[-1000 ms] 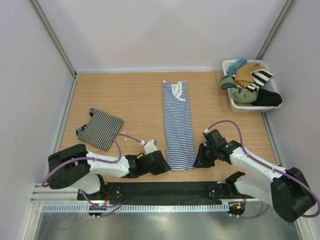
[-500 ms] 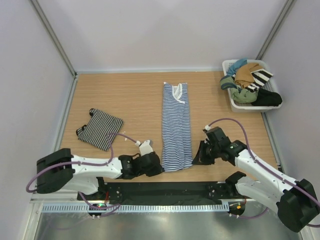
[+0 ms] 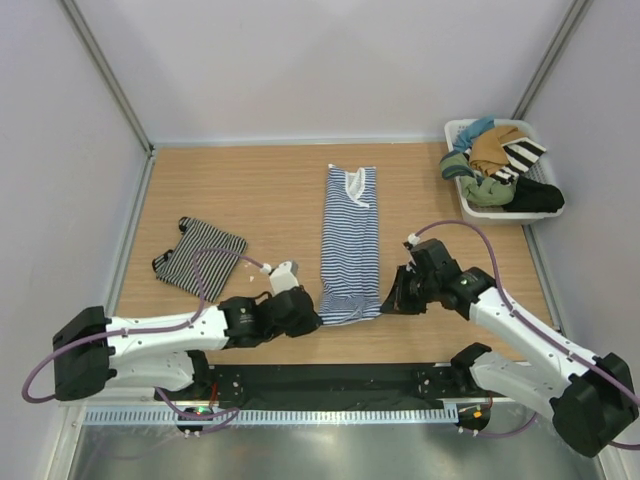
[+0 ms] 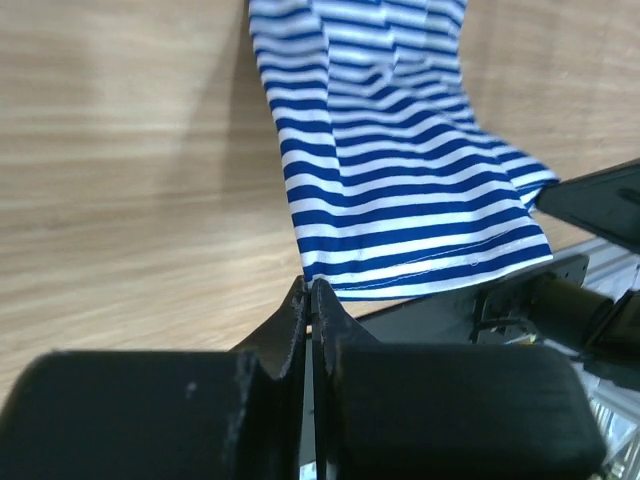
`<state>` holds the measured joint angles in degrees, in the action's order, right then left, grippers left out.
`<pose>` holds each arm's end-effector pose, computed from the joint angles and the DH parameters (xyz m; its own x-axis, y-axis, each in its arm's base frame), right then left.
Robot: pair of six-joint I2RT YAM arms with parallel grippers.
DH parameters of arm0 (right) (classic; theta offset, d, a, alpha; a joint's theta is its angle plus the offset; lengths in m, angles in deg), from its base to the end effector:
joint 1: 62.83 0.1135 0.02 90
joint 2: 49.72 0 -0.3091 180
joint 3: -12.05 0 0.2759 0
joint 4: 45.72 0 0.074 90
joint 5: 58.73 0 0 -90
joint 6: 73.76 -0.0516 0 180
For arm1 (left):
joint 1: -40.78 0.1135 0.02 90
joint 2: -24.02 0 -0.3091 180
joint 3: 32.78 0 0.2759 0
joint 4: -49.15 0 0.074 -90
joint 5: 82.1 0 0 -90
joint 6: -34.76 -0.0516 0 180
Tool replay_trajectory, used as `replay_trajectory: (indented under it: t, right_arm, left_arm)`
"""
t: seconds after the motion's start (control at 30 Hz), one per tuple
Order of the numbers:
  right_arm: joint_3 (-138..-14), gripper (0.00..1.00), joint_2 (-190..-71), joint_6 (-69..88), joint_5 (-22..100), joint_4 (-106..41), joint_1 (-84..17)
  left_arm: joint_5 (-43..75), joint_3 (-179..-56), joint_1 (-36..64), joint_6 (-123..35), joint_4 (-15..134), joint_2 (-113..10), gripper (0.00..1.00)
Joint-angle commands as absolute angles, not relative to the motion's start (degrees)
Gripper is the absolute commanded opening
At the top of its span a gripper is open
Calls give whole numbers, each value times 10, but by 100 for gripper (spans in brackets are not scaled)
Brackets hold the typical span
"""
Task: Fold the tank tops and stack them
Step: Fold the tank top
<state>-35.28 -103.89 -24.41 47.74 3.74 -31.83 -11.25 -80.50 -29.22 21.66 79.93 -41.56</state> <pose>0.1480 0.1060 0.2285 -0.9506 0.1576 -0.2673 -0.0125 0.8413 0.5404 0.0966 -0.2159 0.2182 -0.8506 -0.3532 -0.3896 -0.0656 0.8063 -0.5878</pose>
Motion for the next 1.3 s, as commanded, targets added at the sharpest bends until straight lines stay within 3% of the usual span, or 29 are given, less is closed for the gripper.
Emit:
replay_trajectory:
  t: [0.0,0.53,1.27]
  right_arm:
    - [-401,1,-1058,-227,444,24,-316]
    - [-606,1,-1249,-166,329,17,-340]
    - [-721,1,-1426,-140,374,-35,-440]
  left_arm:
    - [-138,-846,-245,153,845,-402,1]
    - [-44,-1052,-69,-36,864,-539,2]
    - [22,-1239,25,-120,850,-746,0]
